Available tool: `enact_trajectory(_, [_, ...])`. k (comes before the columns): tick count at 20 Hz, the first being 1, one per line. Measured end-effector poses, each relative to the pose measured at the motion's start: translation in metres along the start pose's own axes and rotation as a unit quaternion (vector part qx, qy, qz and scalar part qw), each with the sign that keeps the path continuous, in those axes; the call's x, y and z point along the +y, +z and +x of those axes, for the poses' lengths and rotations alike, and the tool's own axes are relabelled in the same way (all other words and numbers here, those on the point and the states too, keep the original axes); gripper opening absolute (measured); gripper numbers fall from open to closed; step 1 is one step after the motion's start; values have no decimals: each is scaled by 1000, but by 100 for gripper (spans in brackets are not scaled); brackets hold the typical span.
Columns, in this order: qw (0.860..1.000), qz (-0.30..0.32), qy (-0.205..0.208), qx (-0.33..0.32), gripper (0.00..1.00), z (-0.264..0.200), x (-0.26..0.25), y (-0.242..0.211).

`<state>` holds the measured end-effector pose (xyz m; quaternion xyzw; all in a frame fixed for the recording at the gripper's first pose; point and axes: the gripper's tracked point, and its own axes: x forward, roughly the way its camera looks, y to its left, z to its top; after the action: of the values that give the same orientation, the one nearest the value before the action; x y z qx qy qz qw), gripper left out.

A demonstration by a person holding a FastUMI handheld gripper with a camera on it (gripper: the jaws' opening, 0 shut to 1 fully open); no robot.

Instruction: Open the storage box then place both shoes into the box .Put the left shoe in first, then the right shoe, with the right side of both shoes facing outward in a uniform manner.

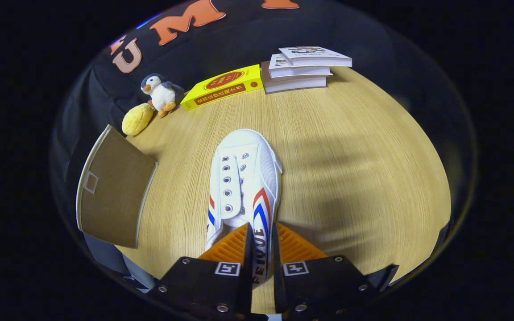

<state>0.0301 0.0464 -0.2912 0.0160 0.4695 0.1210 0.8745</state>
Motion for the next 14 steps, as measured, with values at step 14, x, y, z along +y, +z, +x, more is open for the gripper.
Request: enact_trajectory(14, [985, 146, 59, -75, 0, -41, 61, 26])
